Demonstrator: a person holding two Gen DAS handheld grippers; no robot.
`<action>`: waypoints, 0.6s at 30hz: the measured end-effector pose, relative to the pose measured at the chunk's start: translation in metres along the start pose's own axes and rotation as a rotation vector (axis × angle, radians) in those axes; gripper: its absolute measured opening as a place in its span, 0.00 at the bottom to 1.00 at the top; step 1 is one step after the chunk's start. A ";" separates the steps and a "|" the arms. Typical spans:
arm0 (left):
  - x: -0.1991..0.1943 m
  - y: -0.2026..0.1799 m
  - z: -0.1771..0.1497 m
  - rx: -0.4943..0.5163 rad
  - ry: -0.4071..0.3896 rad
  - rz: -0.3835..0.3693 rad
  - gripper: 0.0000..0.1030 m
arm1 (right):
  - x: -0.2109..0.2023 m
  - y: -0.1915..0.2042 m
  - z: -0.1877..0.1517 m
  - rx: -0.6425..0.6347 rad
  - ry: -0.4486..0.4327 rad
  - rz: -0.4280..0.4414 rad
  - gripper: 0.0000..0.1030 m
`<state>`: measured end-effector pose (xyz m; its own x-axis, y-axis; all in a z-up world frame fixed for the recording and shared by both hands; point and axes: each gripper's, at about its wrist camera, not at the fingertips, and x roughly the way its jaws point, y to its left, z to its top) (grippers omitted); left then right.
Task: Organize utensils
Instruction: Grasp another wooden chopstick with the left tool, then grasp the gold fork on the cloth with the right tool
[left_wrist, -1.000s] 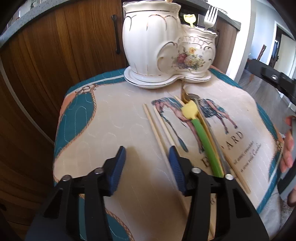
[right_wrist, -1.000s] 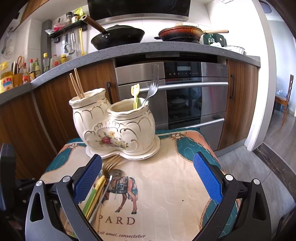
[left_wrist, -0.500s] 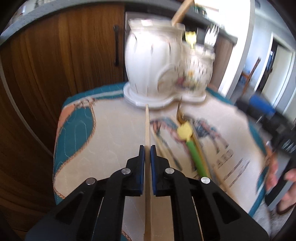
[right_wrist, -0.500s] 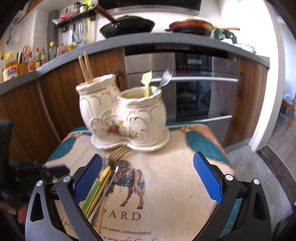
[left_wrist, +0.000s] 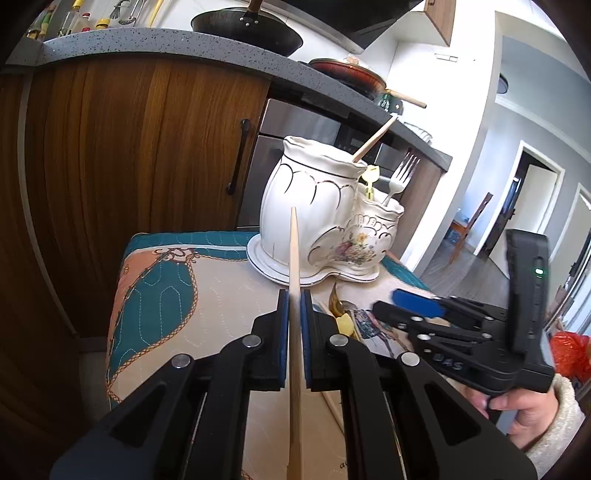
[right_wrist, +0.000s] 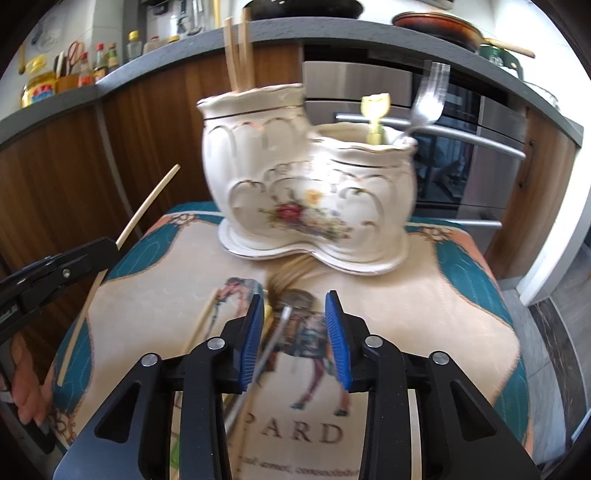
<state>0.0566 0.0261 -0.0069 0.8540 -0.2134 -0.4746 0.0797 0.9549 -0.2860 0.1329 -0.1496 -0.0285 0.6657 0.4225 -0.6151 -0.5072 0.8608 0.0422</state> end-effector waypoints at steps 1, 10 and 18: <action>0.000 0.000 0.000 -0.001 -0.001 -0.005 0.06 | 0.004 0.004 0.003 -0.010 0.007 0.001 0.32; -0.006 0.005 -0.002 -0.006 -0.005 -0.040 0.06 | 0.042 0.022 0.018 -0.029 0.104 -0.030 0.23; -0.006 0.007 -0.002 -0.012 -0.006 -0.045 0.06 | 0.052 0.021 0.018 -0.011 0.131 -0.021 0.07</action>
<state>0.0510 0.0339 -0.0083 0.8529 -0.2548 -0.4558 0.1120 0.9418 -0.3169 0.1671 -0.1045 -0.0458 0.5995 0.3627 -0.7135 -0.5000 0.8658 0.0201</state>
